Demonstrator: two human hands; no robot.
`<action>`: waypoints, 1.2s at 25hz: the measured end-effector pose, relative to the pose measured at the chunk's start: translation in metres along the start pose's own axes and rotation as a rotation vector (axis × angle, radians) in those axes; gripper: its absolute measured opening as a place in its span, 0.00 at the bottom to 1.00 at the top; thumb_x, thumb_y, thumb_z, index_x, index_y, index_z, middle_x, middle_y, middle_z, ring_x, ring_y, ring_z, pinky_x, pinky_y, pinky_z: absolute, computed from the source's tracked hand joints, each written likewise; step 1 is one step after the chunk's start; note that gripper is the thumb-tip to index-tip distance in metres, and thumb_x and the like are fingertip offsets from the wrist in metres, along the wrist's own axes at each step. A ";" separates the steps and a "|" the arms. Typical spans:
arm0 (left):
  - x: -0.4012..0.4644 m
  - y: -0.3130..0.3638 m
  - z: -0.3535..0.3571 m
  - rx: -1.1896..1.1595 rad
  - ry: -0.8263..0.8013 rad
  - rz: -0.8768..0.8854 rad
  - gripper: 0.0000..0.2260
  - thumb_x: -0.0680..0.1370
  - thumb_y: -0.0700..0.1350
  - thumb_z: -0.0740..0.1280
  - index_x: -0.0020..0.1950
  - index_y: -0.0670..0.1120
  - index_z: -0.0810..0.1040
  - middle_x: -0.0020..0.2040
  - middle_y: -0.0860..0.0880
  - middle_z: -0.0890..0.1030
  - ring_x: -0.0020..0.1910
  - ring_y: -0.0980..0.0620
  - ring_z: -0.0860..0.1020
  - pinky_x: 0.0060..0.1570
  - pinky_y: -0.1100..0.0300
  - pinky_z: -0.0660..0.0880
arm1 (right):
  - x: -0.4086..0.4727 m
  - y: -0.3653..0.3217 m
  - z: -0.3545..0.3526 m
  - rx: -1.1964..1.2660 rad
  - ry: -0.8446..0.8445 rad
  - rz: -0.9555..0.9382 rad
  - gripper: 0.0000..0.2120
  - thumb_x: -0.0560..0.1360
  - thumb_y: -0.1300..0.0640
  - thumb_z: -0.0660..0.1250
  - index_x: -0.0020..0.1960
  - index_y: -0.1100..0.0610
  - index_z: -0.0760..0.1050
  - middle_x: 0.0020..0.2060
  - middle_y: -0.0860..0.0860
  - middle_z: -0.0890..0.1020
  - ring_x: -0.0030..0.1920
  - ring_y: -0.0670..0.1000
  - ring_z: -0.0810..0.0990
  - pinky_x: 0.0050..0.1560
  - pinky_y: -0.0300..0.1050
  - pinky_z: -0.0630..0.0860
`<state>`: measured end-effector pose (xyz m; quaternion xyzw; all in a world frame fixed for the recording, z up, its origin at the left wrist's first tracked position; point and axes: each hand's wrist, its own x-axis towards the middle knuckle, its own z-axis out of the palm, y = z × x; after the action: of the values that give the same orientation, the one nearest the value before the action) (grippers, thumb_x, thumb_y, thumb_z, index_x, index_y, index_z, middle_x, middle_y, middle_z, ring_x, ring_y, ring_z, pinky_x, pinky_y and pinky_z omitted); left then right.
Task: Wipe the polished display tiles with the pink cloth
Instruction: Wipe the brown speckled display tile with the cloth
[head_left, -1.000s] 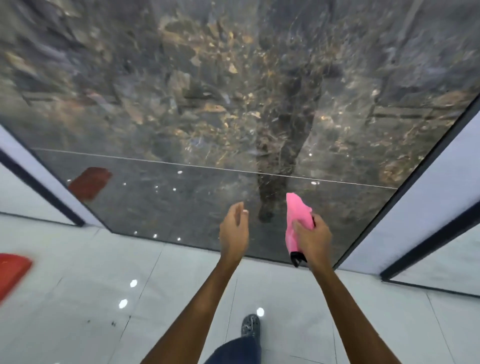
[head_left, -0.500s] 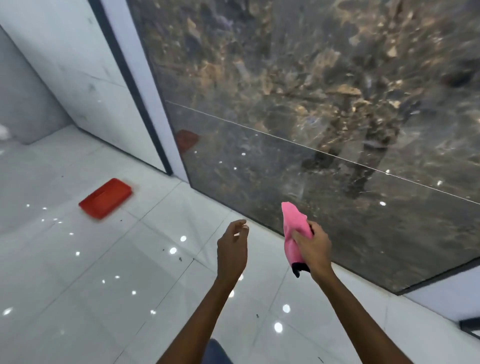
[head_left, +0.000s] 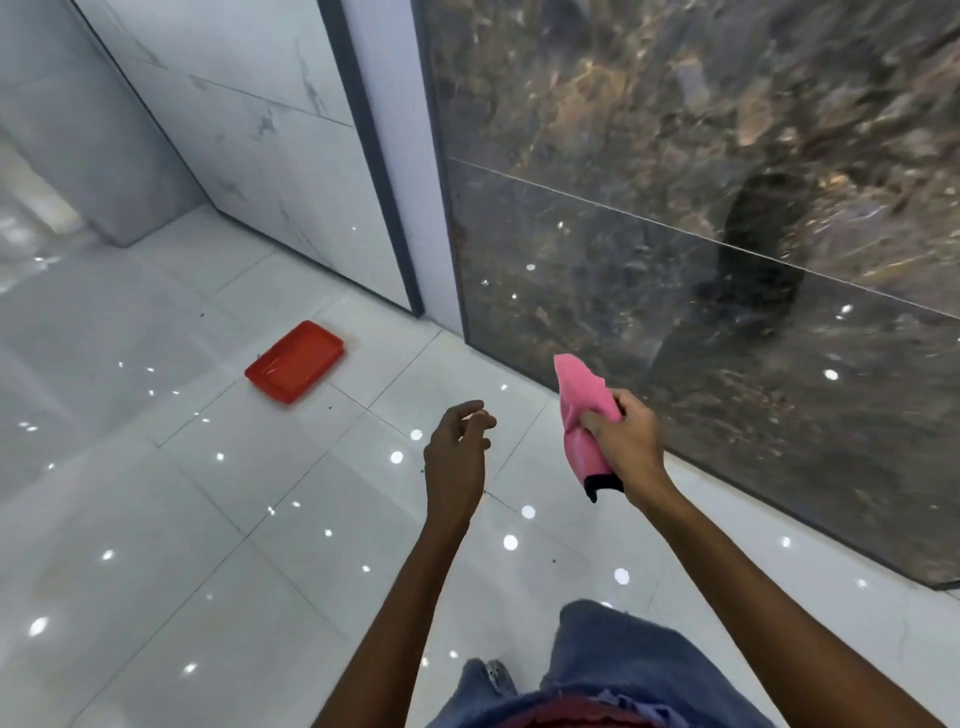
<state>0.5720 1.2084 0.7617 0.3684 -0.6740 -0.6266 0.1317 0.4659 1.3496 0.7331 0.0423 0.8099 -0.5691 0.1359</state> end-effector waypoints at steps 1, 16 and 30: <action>0.017 0.001 -0.012 -0.008 0.004 -0.013 0.06 0.80 0.45 0.62 0.51 0.56 0.76 0.54 0.50 0.82 0.50 0.52 0.81 0.51 0.58 0.74 | 0.004 -0.008 0.021 -0.003 -0.013 0.012 0.06 0.71 0.60 0.68 0.47 0.55 0.76 0.42 0.50 0.80 0.41 0.52 0.79 0.40 0.49 0.78; 0.414 0.083 -0.072 0.176 -0.116 0.016 0.07 0.79 0.46 0.63 0.53 0.53 0.79 0.48 0.56 0.81 0.52 0.49 0.80 0.45 0.57 0.72 | 0.259 -0.157 0.271 0.103 0.042 0.080 0.08 0.68 0.60 0.68 0.47 0.54 0.77 0.42 0.51 0.81 0.39 0.51 0.77 0.36 0.43 0.73; 0.766 0.136 -0.009 1.038 -0.475 1.090 0.17 0.80 0.45 0.61 0.68 0.44 0.73 0.66 0.43 0.76 0.64 0.42 0.73 0.62 0.49 0.67 | 0.455 -0.207 0.387 -0.060 0.480 0.007 0.19 0.67 0.55 0.66 0.56 0.59 0.76 0.51 0.56 0.76 0.46 0.54 0.74 0.40 0.42 0.66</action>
<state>0.0013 0.6876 0.6738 -0.1432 -0.9760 -0.1408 0.0840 0.0494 0.8773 0.6776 0.1751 0.8353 -0.5180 -0.0576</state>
